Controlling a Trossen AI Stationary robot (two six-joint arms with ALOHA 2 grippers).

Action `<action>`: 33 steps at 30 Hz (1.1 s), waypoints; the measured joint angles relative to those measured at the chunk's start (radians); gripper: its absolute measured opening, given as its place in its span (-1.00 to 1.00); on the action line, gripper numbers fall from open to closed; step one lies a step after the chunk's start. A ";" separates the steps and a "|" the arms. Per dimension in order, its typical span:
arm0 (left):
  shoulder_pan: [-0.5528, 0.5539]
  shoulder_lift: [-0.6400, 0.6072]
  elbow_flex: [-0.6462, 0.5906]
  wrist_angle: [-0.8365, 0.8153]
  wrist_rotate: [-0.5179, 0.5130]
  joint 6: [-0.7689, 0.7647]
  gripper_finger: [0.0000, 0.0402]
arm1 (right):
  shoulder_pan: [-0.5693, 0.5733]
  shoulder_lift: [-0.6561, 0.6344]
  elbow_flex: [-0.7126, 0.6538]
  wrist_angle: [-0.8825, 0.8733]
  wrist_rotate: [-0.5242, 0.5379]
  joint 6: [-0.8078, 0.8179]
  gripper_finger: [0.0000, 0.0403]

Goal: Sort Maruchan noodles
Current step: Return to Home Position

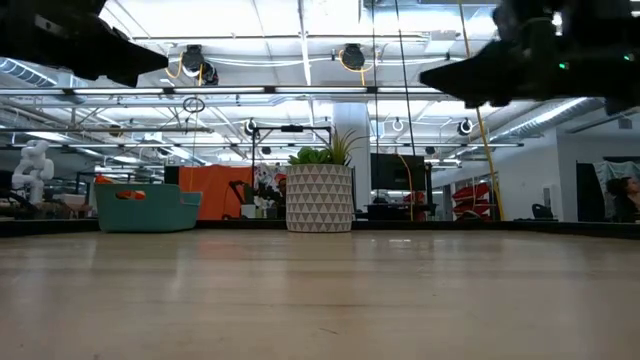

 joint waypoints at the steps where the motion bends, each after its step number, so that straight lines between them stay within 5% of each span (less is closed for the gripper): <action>1: 0.002 0.000 0.000 -0.005 0.001 0.000 -0.99 | 0.000 -0.011 -0.030 0.044 0.000 0.008 -1.00; 9: 0.005 0.000 0.000 -0.009 0.001 -0.008 -0.95 | 0.000 -0.143 -0.209 0.201 -0.050 0.067 -1.00; 33: 0.005 -0.069 0.000 -0.129 0.064 -0.028 -0.94 | 0.000 -0.556 -0.211 -0.279 -0.048 0.028 -1.00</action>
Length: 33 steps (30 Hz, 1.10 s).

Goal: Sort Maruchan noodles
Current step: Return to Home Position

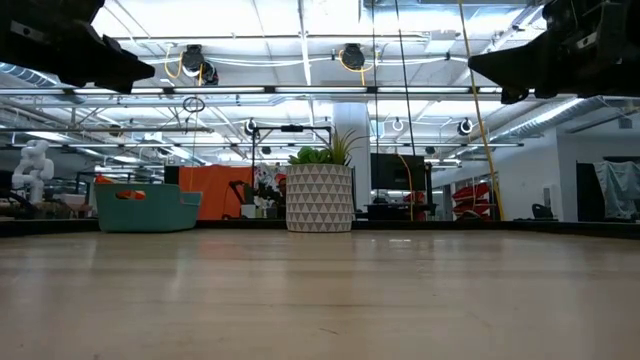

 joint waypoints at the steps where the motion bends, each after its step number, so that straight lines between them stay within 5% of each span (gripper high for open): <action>1: 0.000 -0.008 0.000 -0.009 0.000 -0.001 -0.94 | 0.000 -0.016 0.000 -0.023 0.000 0.000 -1.00; 21: 0.001 -0.252 -0.114 -0.037 -0.012 -0.005 -0.94 | 0.000 -0.275 -0.001 -0.430 0.008 0.149 -1.00; 28: 0.001 -0.276 -0.114 -0.053 -0.013 -0.016 -0.94 | 0.000 -0.310 -0.001 -0.583 0.132 0.179 -1.00; 33: 0.001 -0.275 -0.114 -0.081 -0.013 -0.028 -0.94 | 0.000 -0.313 -0.001 -0.683 0.098 0.208 -1.00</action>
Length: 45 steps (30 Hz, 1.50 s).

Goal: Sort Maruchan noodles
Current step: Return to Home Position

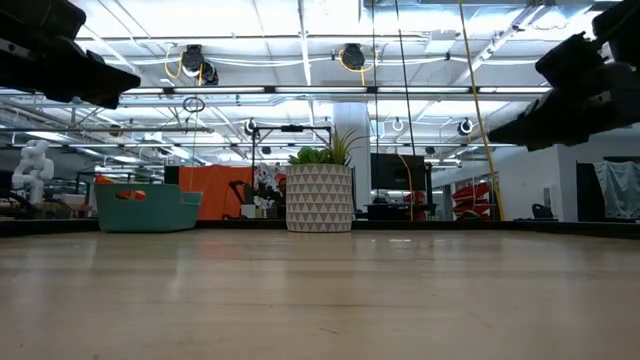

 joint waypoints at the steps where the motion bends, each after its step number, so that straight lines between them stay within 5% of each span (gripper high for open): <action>1: 0.000 0.000 0.000 0.000 0.000 -0.003 -0.94 | 0.000 0.000 0.000 -0.014 -0.012 0.007 -1.00; 9: 0.000 0.000 0.000 0.002 0.000 -0.007 -0.94 | 0.000 -0.042 0.000 -0.018 -0.121 -0.025 -1.00; 19: 0.000 0.000 0.000 -0.009 0.000 -0.043 -0.94 | 0.000 -0.338 0.000 -0.067 -0.131 -0.156 -1.00; 35: -0.001 -0.001 -0.001 -0.111 0.018 -0.078 -0.94 | -0.002 -0.337 0.000 -0.074 -0.123 -0.200 -1.00; 45: 0.037 -0.028 -0.075 0.066 0.143 -0.026 -0.94 | -0.002 -0.337 0.000 -0.055 -0.123 -0.198 -1.00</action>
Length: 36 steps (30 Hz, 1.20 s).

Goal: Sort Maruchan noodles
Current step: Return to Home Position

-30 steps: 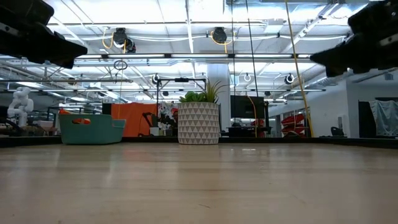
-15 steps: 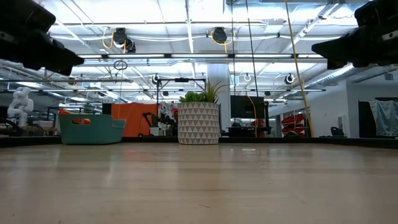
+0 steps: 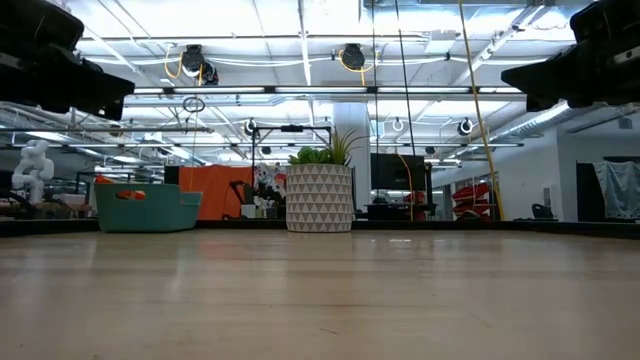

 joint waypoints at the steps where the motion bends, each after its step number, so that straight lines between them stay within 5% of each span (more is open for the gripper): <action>1: 0.008 0.000 -0.004 0.011 0.008 0.000 -0.94 | 0.000 0.000 0.000 0.003 0.000 0.000 -1.00; 9: 0.063 -0.059 -0.039 0.148 0.084 0.042 -0.94 | 0.000 0.001 0.000 0.023 0.000 0.000 -1.00; 36: 0.153 -0.056 -0.039 0.095 0.084 -0.008 -0.94 | 0.000 0.001 0.000 0.026 -0.001 0.000 -1.00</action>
